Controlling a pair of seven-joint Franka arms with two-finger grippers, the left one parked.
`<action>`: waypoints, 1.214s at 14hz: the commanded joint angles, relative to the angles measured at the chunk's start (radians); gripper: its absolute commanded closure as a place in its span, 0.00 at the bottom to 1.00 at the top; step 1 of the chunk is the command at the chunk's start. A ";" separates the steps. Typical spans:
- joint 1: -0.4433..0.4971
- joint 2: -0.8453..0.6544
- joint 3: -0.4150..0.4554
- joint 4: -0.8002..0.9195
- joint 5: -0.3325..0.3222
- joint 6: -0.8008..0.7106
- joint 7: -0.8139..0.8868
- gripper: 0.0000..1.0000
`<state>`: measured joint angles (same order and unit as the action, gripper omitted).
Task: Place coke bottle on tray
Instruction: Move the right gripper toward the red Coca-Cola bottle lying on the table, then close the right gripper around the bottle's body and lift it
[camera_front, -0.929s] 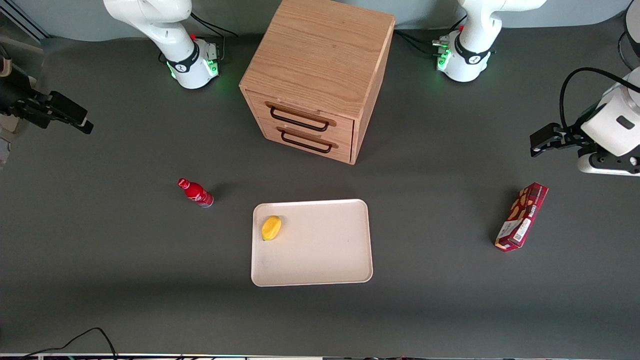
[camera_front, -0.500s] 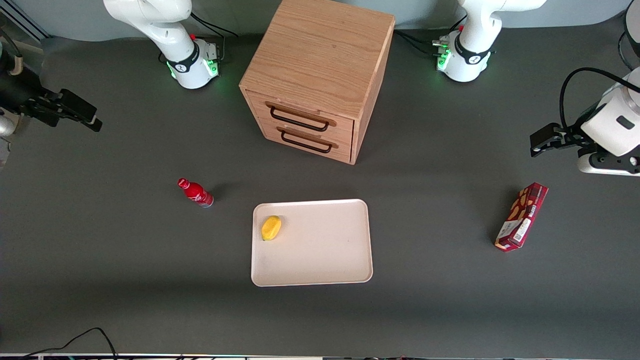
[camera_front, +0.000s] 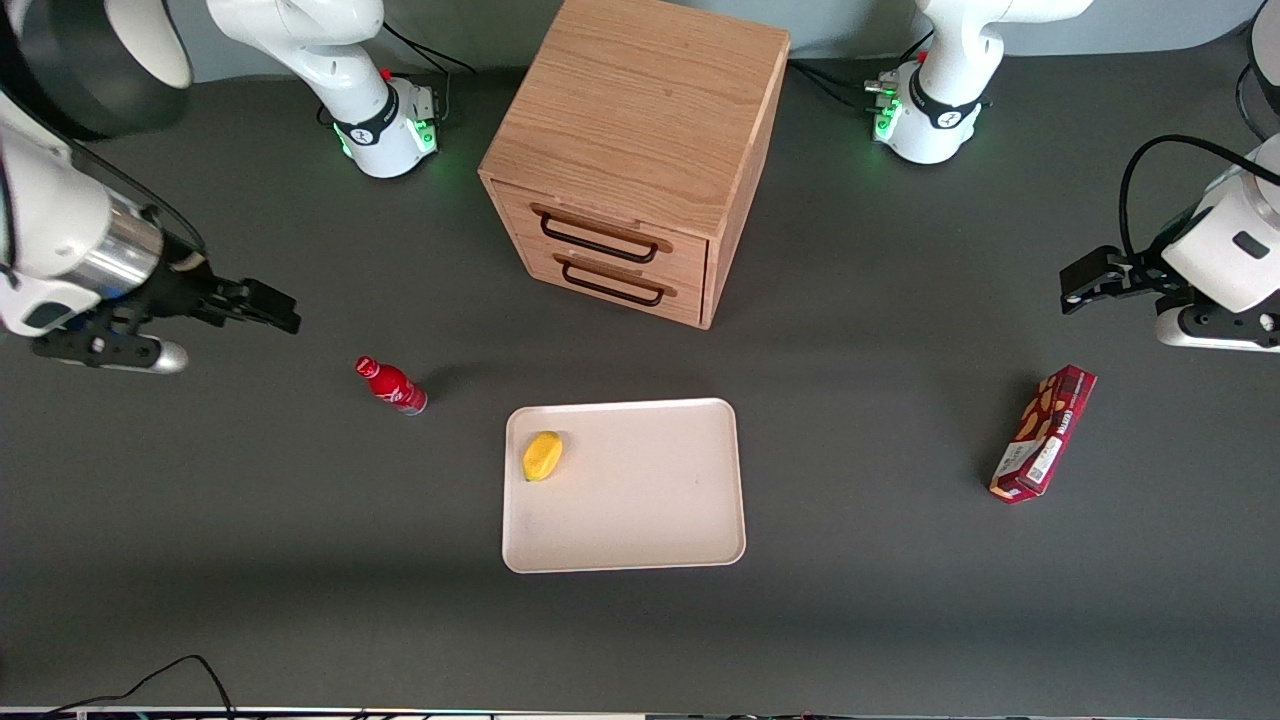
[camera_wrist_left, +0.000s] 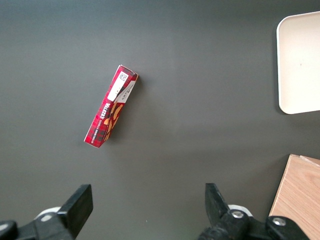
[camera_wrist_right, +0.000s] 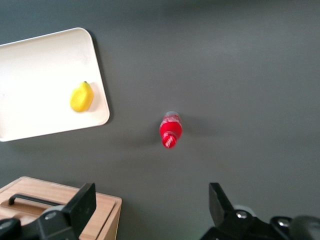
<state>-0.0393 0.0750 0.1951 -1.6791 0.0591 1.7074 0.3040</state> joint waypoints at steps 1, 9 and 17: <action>0.001 -0.011 0.004 -0.157 0.008 0.162 -0.003 0.00; 0.001 0.086 0.007 -0.390 0.011 0.468 -0.026 0.00; 0.001 0.106 0.010 -0.459 0.018 0.526 -0.025 0.11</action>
<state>-0.0395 0.1845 0.2046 -2.1262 0.0591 2.2167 0.2983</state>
